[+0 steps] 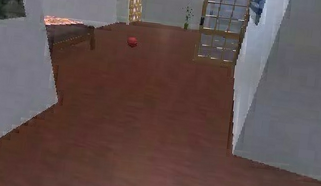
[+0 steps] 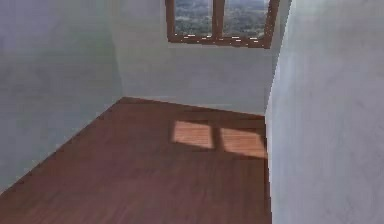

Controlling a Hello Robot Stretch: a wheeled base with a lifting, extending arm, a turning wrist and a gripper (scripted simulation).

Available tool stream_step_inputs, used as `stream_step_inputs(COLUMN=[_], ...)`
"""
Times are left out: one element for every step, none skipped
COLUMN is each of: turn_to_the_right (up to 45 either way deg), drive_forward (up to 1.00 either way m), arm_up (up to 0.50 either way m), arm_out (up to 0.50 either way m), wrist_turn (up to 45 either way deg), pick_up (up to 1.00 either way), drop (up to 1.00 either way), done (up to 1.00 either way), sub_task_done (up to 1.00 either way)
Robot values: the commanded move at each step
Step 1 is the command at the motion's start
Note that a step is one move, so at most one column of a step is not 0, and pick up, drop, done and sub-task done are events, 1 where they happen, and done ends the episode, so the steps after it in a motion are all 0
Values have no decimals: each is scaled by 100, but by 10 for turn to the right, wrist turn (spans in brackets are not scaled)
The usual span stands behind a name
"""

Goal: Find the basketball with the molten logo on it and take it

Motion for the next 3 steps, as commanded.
stream_step_inputs(turn_to_the_right=[150,0,-180], drive_forward=[0,20,0], arm_up=[0,0,0], arm_out=[0,0,0], wrist_turn=[0,0,0], pick_up=[0,0,0], drop=[0,0,0], done=[0,0,0], sub_task_done=[0,0,0])
